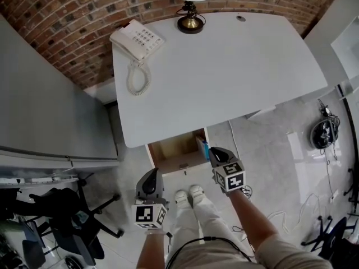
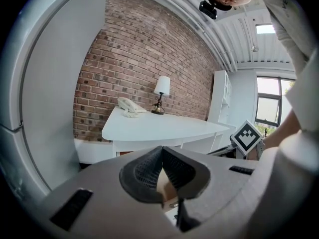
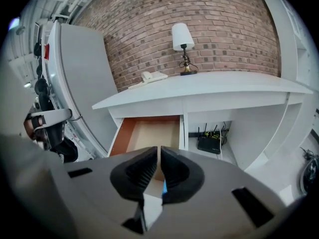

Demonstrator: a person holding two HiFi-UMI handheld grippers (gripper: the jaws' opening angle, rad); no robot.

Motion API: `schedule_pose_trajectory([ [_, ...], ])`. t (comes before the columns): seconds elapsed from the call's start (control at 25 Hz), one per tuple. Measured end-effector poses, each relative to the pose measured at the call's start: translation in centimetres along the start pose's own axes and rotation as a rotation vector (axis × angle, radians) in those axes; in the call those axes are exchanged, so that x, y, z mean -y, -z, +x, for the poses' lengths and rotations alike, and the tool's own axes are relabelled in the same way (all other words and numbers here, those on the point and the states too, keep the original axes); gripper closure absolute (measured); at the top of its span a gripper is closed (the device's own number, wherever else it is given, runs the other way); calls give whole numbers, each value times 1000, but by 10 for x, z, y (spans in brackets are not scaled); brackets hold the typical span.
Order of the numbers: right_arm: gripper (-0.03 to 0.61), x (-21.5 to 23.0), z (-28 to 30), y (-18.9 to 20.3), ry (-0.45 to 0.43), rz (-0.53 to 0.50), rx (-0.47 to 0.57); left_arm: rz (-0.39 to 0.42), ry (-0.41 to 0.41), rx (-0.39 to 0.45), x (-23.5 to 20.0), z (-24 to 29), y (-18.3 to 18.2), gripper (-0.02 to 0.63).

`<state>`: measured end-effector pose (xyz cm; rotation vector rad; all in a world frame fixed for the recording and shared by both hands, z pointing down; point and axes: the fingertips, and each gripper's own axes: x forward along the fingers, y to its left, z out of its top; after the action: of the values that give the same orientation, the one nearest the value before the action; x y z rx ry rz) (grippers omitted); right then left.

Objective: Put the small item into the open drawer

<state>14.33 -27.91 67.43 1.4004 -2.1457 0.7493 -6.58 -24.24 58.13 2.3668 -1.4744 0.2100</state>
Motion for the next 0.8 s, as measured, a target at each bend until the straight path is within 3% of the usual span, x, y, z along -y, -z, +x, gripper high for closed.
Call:
schedule_pose_trajectory([
  [0.8,572,-55,-73,-89,-187,-180,191,60,-2,71,2,-21,-67,609],
])
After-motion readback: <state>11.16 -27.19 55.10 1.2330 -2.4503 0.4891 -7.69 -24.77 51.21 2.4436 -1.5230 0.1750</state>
